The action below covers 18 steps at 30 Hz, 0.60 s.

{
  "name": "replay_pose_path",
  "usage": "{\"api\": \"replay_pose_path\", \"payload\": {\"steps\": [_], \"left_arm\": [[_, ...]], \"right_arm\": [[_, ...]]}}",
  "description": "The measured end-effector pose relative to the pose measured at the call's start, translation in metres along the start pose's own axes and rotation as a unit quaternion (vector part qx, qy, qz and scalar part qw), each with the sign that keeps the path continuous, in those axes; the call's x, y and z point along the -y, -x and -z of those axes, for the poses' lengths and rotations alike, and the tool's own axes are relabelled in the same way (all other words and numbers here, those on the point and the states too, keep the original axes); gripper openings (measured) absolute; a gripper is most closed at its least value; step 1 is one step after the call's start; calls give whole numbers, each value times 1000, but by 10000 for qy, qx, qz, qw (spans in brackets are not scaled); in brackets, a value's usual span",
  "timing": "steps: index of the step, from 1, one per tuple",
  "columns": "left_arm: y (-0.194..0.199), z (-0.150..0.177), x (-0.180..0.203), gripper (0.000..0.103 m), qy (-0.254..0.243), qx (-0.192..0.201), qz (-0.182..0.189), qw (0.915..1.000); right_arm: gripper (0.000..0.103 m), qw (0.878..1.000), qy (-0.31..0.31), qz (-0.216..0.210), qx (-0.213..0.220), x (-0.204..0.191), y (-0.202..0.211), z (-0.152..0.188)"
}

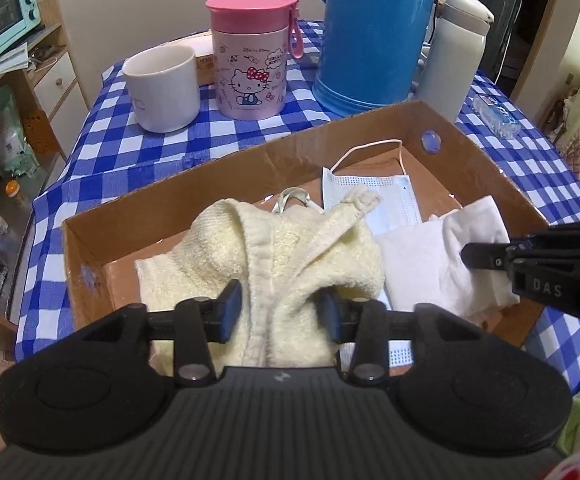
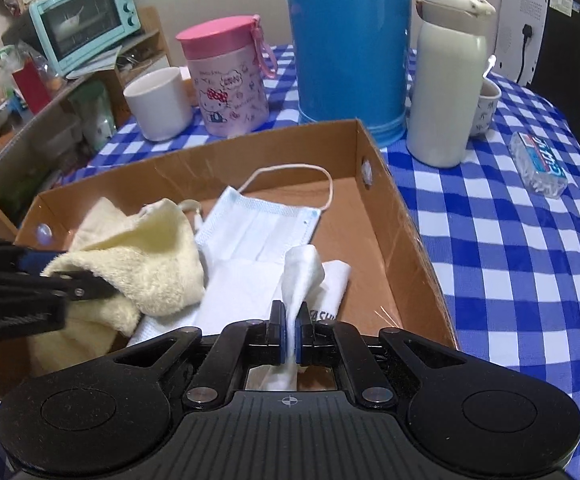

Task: Organize soft objects
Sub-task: 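Lower the towel and white cloth into the tray and open both grippers, then move both tools back toward the remaining items on the table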

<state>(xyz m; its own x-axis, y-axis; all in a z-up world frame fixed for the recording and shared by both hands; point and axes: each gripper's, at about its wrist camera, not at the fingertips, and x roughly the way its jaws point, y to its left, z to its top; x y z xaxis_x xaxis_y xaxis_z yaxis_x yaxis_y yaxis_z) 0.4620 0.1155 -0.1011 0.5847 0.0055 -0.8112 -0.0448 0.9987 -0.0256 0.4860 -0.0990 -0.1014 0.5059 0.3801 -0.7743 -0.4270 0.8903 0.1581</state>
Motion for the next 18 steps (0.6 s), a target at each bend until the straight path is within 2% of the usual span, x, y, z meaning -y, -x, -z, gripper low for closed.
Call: {"api": "replay_pose_path", "payload": {"steps": [2, 3, 4, 7, 18], "left_arm": [[7, 1, -2, 47, 6, 58, 28, 10000], [10, 1, -2, 48, -2, 87, 31, 10000], [15, 1, -2, 50, -13, 119, 30, 9999], [30, 2, -3, 56, -46, 265, 15, 9996], [93, 16, 0, 57, -44, 565, 67, 9984]], "right_arm": [[29, 9999, -78, -96, 20, 4, 3, 2], [47, 9998, -128, -123, 65, 5, 7, 3], [57, 9997, -144, -125, 139, 5, 12, 4], [60, 9993, -106, -134, 329, 4, 28, 6], [62, 9953, -412, -369, 792, 6, 93, 19]]}}
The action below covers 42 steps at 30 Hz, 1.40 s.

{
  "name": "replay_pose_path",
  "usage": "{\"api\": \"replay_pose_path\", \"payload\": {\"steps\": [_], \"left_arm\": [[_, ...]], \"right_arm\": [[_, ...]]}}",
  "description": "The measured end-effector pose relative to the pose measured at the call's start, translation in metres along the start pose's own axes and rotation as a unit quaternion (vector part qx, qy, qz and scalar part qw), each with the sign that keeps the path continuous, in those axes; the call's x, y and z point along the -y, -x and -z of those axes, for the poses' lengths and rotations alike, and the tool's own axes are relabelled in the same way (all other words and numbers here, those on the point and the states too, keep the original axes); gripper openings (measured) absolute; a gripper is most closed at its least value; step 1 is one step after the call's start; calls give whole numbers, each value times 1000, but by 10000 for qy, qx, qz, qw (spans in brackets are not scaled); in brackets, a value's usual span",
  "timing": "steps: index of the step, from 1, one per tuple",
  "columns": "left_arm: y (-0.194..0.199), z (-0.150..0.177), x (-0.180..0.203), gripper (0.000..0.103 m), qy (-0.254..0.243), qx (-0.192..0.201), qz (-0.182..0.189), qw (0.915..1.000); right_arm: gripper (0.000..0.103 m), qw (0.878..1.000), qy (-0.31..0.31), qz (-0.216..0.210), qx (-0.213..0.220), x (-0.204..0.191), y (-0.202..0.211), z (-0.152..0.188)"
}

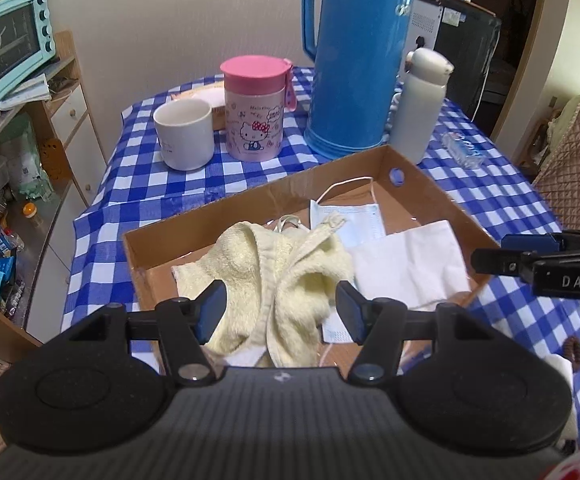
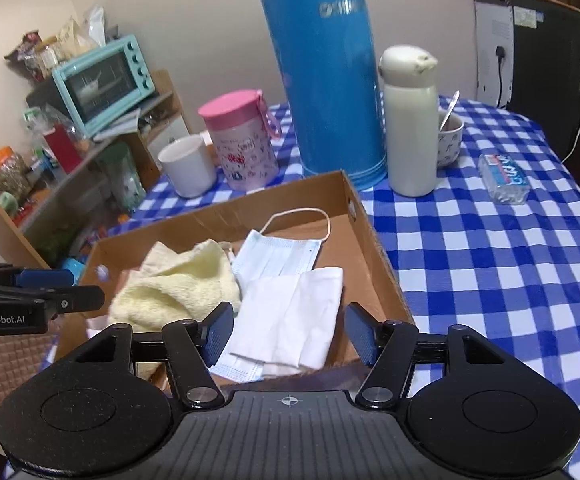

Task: Organize soft objects
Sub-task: 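Move both tools back toward the remaining items on the table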

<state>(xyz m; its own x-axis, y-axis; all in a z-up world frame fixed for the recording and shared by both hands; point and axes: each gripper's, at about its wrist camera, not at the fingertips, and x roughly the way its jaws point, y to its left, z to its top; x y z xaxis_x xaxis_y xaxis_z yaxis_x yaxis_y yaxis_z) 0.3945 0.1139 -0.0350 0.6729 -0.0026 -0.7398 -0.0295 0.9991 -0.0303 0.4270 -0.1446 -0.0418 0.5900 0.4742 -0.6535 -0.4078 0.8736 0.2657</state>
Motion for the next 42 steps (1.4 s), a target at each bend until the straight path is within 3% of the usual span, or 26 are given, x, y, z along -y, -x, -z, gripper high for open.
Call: {"api": "replay_pose_path", "payload": {"steps": [24, 42], "left_arm": [[127, 52, 31, 58, 18, 298, 27, 9995], [171, 99, 60, 75, -32, 326, 189, 9993]], "right_arm": [[63, 9991, -333, -108, 252, -9, 144, 56], [63, 9992, -342, 174, 87, -9, 202, 117]]}}
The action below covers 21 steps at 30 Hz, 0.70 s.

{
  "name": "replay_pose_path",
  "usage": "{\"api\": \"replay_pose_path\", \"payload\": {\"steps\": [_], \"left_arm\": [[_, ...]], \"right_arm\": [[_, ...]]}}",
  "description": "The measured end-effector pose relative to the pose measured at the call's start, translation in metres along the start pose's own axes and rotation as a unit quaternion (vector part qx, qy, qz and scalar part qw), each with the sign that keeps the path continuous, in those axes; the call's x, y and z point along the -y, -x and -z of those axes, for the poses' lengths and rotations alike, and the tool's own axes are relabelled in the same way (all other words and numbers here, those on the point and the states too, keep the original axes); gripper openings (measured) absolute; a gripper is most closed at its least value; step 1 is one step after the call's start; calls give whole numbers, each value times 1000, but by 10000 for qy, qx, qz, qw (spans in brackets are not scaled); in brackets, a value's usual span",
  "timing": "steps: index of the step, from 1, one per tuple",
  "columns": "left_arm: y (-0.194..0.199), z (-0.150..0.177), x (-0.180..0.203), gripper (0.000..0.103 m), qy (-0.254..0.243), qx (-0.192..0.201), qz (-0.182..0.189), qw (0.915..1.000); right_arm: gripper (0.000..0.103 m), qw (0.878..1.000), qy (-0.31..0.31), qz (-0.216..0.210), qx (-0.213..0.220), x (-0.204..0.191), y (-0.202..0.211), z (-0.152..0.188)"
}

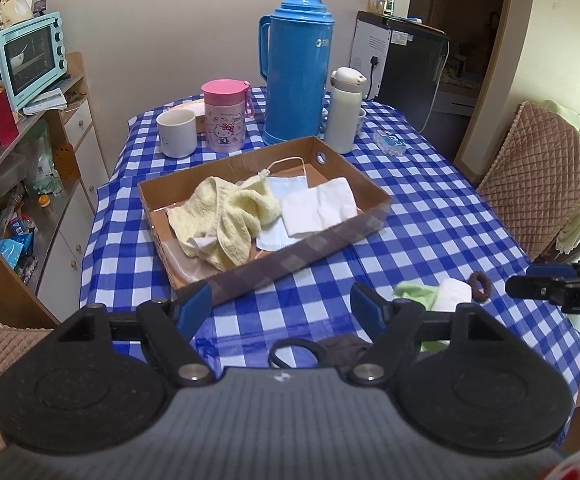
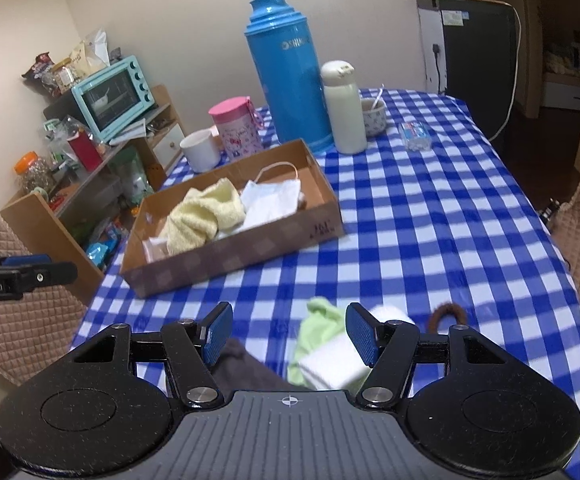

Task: Organize soft objects
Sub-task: 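Move both tools back toward the remaining items on the table, then lower the left gripper onto the grey-brown mask and close it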

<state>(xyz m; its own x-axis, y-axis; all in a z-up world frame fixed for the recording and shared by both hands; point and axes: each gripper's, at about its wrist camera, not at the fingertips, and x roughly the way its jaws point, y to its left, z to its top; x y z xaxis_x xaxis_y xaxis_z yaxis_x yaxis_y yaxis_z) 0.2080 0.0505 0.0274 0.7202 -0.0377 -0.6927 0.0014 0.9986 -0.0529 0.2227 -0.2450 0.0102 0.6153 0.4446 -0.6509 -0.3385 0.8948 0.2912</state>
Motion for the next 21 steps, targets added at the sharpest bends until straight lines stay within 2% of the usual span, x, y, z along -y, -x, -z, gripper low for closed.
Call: {"api": "replay_pose_path", "payload": {"steps": [11, 18, 21], "left_arm": [[10, 23, 21, 77, -288, -99, 97, 9995], [1, 40, 36, 73, -455, -371, 114, 9982], [-3, 48, 43, 73, -476, -494, 232, 9974]], "right_arm": [[63, 9996, -224, 116, -147, 13, 21, 28], [63, 9988, -302, 208, -311, 18, 21, 45], [63, 9985, -290, 241, -405, 18, 18, 52]]}}
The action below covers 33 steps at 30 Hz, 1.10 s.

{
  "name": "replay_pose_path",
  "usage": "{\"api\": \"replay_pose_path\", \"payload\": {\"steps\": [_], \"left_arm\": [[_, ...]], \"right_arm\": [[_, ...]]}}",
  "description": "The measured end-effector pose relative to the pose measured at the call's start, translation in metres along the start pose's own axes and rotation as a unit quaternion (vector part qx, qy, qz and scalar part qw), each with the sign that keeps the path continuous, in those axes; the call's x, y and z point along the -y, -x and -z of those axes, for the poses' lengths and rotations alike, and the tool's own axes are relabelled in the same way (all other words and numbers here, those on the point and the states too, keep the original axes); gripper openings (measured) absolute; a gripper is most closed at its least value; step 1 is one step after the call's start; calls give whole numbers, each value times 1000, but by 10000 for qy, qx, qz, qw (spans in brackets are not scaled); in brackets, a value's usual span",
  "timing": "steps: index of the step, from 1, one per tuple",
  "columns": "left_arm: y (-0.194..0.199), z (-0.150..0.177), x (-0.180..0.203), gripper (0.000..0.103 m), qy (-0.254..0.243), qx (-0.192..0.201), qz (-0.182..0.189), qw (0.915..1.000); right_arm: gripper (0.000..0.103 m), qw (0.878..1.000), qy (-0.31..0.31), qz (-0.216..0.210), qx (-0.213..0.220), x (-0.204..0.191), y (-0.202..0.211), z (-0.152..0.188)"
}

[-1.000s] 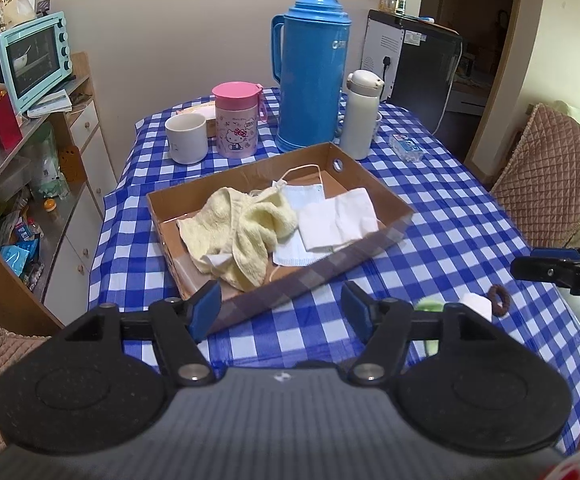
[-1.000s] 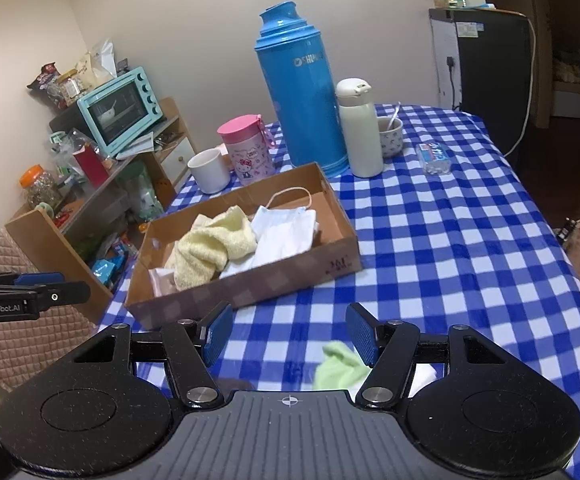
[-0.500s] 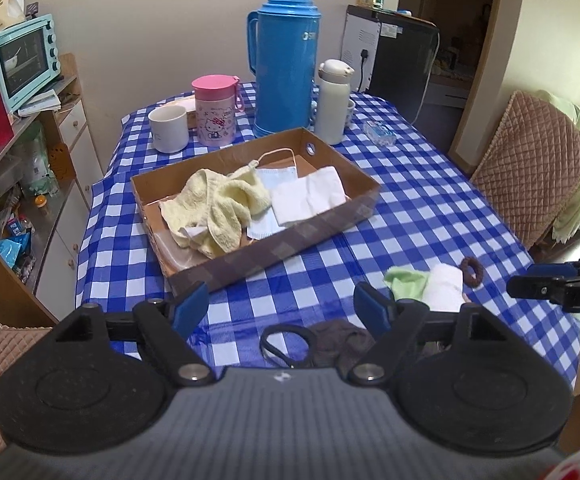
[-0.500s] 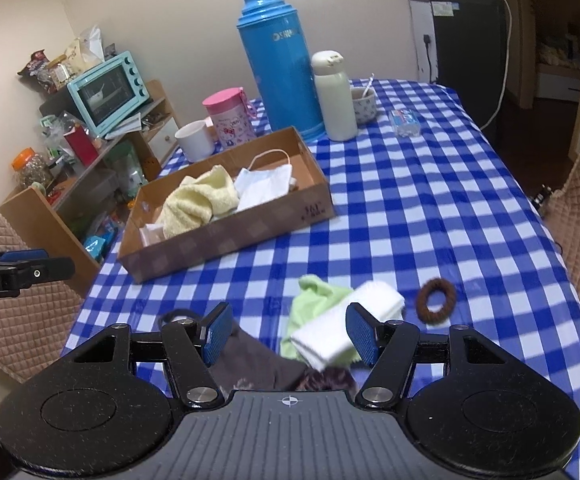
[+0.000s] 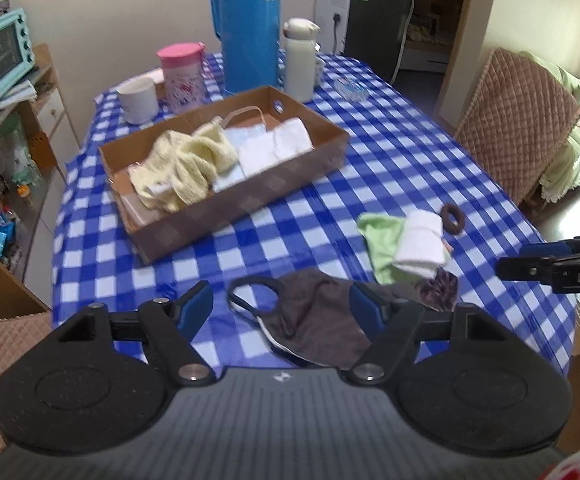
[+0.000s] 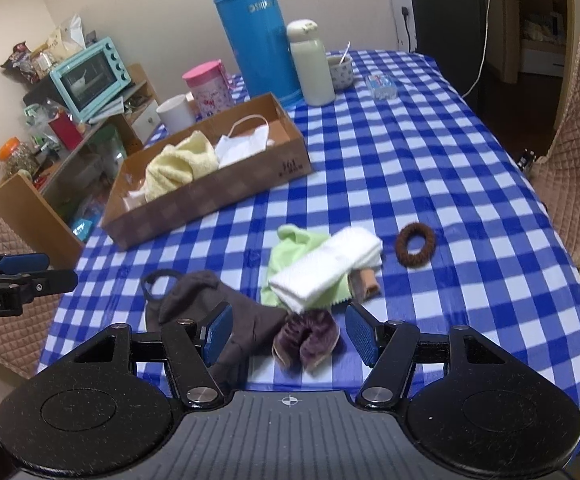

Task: Organize soft objects
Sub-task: 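Lower the left gripper onto the grey-brown mask and close it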

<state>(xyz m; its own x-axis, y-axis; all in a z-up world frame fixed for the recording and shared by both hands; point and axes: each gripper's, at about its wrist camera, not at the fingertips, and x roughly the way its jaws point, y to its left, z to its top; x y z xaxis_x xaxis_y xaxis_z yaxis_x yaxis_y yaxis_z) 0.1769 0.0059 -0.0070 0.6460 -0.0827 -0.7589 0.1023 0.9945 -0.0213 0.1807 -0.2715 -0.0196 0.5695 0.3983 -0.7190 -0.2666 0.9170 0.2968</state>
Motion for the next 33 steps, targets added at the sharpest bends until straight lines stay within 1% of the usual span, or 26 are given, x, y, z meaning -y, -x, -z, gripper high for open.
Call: {"api": "replay_pose_path", "payload": {"steps": [7, 12, 19, 26, 31, 33], "left_arm": [[-23, 14, 18, 70, -85, -394, 217, 9990], [-38, 22, 31, 70, -240, -577, 330, 9975], [-55, 28, 51, 70, -565, -712, 552, 9943], [-81, 33, 67, 70, -822, -958, 649, 9899], [-95, 35, 76, 70, -1013, -1034, 781, 9864], [-102, 36, 78, 70, -1098, -1077, 765, 9851]], "right_arm": [[63, 9998, 20, 37, -203, 0, -8, 14], [63, 9995, 16, 27, -314, -1, -13, 23], [63, 9988, -27, 107, -483, 3, -22, 32], [63, 9980, -62, 222, -584, 10, -29, 39], [63, 9974, -166, 252, -660, 16, -32, 42], [63, 9972, -193, 264, -678, 19, -34, 42]]}}
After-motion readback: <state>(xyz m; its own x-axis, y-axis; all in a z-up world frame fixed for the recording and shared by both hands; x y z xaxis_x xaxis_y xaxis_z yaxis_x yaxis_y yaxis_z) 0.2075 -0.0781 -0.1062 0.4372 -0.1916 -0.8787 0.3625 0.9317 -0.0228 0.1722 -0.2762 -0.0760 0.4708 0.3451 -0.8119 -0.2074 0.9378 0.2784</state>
